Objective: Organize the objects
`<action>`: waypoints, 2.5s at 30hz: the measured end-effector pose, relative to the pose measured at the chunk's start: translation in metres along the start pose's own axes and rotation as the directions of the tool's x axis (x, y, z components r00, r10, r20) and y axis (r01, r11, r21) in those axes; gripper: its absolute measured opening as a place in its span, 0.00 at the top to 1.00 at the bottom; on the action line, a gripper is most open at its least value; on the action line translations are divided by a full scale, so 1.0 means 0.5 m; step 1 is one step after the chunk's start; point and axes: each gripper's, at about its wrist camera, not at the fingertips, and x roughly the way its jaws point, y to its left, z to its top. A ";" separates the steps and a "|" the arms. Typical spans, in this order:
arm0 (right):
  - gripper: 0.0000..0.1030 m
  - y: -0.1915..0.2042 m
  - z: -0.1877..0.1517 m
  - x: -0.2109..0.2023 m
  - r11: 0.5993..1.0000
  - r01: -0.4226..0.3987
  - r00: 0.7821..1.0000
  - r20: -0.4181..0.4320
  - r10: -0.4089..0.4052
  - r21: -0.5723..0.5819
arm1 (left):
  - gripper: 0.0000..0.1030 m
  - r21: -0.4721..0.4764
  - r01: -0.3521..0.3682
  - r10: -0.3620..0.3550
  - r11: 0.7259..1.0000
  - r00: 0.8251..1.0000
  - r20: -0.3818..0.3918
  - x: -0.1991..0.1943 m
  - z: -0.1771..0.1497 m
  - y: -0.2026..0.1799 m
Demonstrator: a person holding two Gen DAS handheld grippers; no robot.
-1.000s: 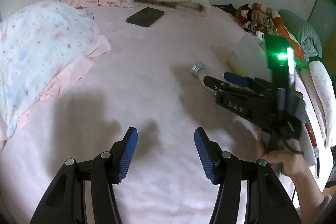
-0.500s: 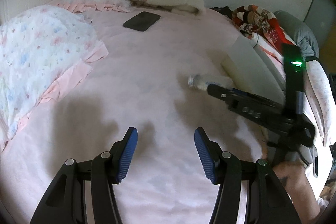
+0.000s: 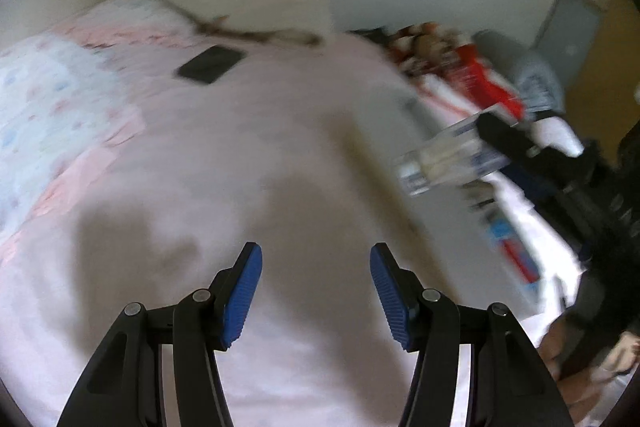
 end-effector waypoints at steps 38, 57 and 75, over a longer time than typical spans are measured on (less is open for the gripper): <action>0.01 0.026 0.012 -0.146 0.988 0.149 0.951 0.281 -0.129 -0.050 | 0.01 0.178 -0.075 0.032 0.981 0.972 0.233 -0.105 -0.038 -0.130; 0.17 0.019 -0.035 -0.041 0.896 0.409 0.912 0.096 -0.398 -0.173 | 0.10 0.186 -0.158 0.135 0.970 0.982 0.130 -0.040 -0.039 -0.100; 0.17 -0.105 -0.043 0.047 0.959 0.233 0.953 -0.233 -0.192 0.159 | 0.10 0.164 -0.158 0.143 0.974 0.985 0.095 -0.026 -0.038 -0.081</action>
